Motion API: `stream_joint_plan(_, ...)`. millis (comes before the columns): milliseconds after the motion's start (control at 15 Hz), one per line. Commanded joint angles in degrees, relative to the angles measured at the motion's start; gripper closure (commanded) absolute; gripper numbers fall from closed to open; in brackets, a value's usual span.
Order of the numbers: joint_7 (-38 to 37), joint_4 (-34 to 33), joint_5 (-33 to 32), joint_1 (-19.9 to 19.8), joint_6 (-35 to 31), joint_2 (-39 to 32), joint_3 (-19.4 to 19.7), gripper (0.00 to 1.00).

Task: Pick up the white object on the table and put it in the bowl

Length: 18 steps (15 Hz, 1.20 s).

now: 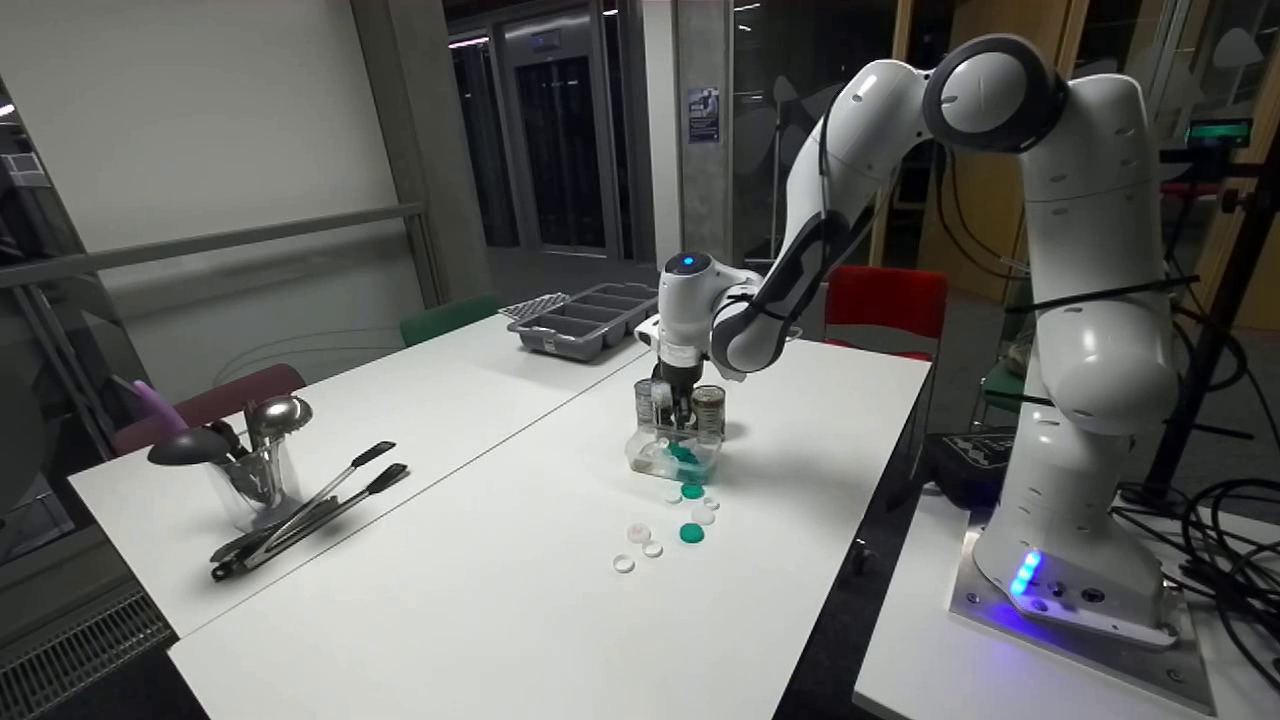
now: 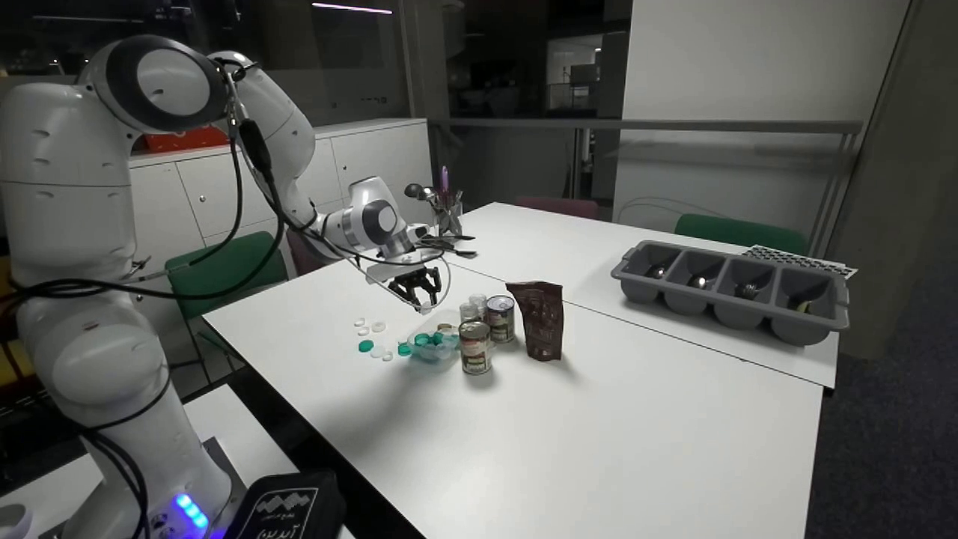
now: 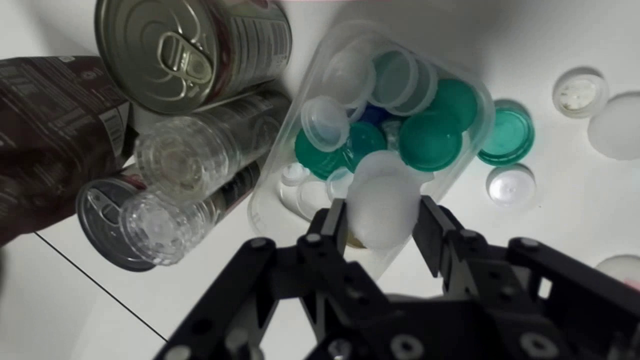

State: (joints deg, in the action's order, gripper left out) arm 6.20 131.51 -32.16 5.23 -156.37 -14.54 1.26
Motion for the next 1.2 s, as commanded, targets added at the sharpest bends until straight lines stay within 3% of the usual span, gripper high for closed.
stream_joint_plan(0,2.4,-1.2,2.4,-1.6,-1.7,-0.8,-0.2,0.76)
stream_joint_plan(67,2.7,-1.4,2.8,-1.9,-1.7,-1.0,-0.3,0.36)
stream_joint_plan(200,3.6,-1.9,3.6,-2.0,-1.7,-1.4,-0.3,0.34)
stream_joint_plan(533,4.6,-1.9,2.9,-1.6,-1.6,-1.1,0.0,0.01)
stream_joint_plan(733,2.5,-0.4,0.2,1.1,-0.3,1.3,-0.3,0.00)
stream_joint_plan(1000,5.8,2.5,-2.0,3.8,-0.9,5.5,-3.6,0.00)
stream_joint_plan(1133,12.2,4.3,4.3,2.7,-2.9,7.2,-8.0,0.00)
